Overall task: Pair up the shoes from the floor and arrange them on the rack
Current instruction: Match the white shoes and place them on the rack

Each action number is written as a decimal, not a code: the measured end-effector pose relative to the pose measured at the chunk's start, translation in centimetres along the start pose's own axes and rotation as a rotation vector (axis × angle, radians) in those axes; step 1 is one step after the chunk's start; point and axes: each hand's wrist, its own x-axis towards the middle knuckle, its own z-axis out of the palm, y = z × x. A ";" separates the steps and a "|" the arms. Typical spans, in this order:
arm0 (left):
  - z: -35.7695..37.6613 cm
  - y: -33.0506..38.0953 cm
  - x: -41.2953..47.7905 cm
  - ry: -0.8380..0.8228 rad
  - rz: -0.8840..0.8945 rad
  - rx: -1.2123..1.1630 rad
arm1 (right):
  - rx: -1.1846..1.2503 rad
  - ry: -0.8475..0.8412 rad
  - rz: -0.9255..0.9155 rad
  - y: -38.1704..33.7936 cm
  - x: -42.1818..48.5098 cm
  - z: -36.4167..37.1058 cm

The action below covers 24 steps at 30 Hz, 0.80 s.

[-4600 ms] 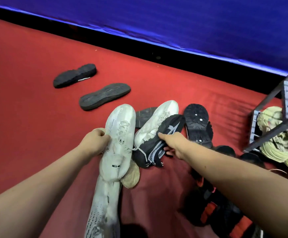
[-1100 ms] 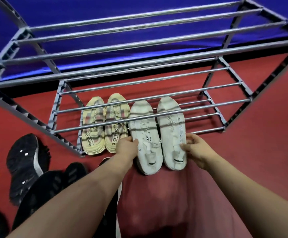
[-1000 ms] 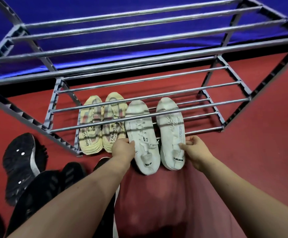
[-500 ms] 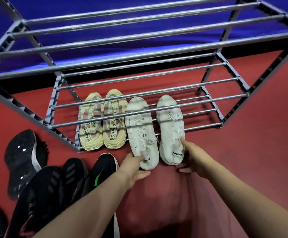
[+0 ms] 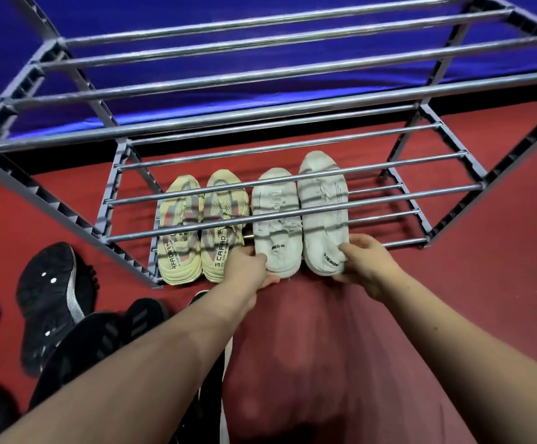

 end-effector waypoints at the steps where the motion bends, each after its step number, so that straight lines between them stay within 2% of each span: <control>1: 0.1 0.0 0.5 0.030 0.010 0.016 | -0.019 0.015 0.005 -0.4 0.8 0.2; 5: 0.2 -1.2 1.4 0.150 -0.074 0.067 | -0.008 0.134 0.057 -0.6 1.8 1.2; 8: 0.5 -1.6 1.8 0.107 -0.160 0.006 | 0.007 0.246 0.021 -0.1 0.7 1.4; 13: 1.3 -1.6 1.6 0.042 -0.243 -0.157 | 0.034 0.165 0.057 0.3 -0.2 1.6; 16: 1.3 -1.7 1.5 0.081 -0.231 -0.216 | 0.000 0.223 0.026 0.2 0.3 1.7; 24: 2.3 -0.6 1.4 0.106 -0.226 -0.224 | -0.092 0.222 -0.043 -0.8 1.0 2.8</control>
